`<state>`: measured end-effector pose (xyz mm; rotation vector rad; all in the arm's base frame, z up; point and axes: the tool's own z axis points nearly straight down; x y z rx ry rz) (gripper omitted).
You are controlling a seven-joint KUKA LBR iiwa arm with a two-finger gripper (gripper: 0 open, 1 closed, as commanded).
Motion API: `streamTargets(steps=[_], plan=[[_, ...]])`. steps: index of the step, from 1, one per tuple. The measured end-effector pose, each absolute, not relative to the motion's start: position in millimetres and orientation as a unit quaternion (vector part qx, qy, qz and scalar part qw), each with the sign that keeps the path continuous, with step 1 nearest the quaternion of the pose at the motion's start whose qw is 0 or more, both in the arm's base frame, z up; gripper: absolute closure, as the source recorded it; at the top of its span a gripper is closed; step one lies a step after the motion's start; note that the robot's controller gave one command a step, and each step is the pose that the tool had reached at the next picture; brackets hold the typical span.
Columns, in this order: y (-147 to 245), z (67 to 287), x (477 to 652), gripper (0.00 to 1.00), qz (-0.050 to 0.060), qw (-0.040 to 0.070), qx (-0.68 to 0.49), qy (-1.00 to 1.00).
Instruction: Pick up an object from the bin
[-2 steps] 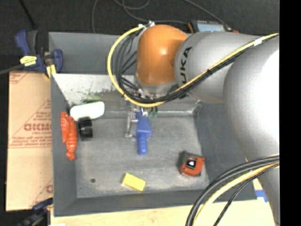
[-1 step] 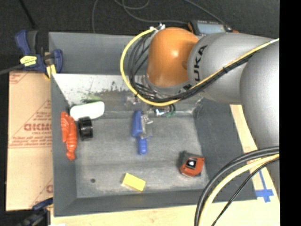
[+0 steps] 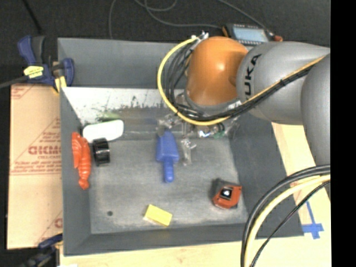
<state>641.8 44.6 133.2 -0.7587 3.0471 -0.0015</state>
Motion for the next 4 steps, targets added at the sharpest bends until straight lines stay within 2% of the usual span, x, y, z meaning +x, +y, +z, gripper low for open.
streamTargets(steps=[1,2,3,4], plan=[[59.4,136.1,649.8,0.0,-0.001,0.003,-0.394,0.919],[58.3,72.4,650.1,0.0,-0.001,0.003,-0.481,0.877],[59.3,72.5,648.3,1.0,-0.001,0.004,-0.587,0.81],[59.3,72.5,648.3,1.0,-0.001,0.003,-0.586,0.81]])
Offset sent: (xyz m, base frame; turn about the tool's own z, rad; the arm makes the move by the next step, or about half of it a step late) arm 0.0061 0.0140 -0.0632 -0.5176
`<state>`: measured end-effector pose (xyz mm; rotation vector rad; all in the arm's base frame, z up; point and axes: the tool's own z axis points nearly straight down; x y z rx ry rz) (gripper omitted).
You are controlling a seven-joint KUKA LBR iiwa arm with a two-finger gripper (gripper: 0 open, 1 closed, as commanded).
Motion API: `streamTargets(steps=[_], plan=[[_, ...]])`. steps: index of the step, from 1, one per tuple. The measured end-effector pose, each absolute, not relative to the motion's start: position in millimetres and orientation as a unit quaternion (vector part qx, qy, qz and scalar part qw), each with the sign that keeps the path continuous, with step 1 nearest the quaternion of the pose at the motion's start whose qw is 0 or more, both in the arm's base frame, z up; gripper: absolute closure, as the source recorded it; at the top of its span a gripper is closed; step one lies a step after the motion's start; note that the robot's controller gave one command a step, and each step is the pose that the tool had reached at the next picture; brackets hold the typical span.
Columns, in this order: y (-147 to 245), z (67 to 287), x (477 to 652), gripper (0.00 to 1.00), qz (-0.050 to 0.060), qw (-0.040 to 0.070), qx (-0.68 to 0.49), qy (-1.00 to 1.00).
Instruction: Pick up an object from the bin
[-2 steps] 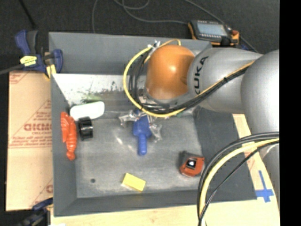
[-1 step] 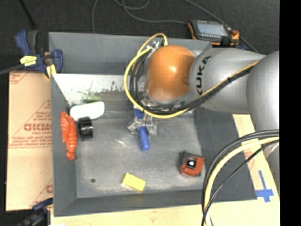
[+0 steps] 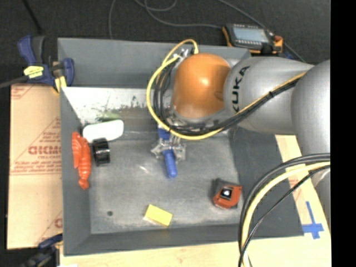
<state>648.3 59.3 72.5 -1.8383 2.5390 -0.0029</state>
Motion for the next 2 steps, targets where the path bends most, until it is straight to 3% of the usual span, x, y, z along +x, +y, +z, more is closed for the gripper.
streamTargets(steps=[1,2], plan=[[59.3,77.1,646.6,1.0,0.001,0.002,-0.586,0.81],[59.3,96.2,645.6,1.0,0.002,-0.001,-0.586,0.81]])
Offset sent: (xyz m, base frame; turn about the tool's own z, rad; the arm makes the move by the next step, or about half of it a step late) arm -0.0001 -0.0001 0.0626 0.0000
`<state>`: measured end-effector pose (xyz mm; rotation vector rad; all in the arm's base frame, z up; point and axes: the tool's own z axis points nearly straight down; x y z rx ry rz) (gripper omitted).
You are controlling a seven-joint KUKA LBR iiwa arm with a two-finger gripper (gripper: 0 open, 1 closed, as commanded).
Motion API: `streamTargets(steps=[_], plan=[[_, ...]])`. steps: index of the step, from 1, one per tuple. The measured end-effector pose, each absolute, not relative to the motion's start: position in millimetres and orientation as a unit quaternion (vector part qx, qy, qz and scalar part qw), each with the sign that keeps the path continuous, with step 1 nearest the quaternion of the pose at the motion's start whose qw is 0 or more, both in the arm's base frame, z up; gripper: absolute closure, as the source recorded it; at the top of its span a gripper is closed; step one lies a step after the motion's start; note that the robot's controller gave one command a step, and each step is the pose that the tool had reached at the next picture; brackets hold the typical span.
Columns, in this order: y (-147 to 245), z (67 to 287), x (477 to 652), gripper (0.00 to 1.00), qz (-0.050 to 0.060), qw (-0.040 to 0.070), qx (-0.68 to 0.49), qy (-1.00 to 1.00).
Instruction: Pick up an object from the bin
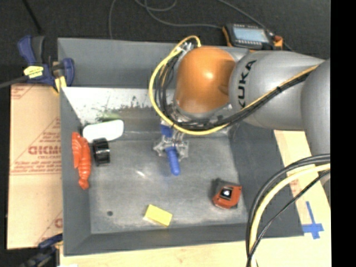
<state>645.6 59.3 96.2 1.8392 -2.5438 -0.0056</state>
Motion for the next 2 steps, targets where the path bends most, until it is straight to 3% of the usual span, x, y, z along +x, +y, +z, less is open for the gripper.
streamTargets(steps=[2], plan=[[59.5,131.1,648.1,1.0,0.001,-0.002,0.586,-0.811]])
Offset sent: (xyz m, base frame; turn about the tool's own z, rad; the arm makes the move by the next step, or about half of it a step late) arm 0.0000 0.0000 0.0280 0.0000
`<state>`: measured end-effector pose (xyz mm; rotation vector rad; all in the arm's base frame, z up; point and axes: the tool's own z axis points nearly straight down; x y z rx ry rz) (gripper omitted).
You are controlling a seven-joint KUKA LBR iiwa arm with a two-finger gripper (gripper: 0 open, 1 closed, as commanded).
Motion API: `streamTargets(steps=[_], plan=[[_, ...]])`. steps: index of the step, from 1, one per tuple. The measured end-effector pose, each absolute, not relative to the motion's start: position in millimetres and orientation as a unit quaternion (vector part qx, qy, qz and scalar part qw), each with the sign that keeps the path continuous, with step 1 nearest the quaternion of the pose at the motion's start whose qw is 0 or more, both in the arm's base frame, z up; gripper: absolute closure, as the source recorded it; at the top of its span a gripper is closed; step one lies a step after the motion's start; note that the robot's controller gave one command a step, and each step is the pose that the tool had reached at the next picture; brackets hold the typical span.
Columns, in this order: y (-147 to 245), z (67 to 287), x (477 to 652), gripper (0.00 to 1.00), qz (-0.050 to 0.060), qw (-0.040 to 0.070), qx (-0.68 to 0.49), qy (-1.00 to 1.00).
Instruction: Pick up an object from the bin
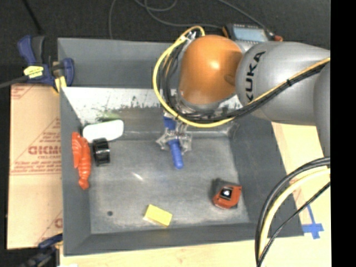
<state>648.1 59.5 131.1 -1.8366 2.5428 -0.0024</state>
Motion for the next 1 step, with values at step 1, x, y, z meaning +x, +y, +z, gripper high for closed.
streamTargets(steps=[1], plan=[[59.5,140.9,648.5,1.0,-0.001,0.003,-0.585,0.811]])
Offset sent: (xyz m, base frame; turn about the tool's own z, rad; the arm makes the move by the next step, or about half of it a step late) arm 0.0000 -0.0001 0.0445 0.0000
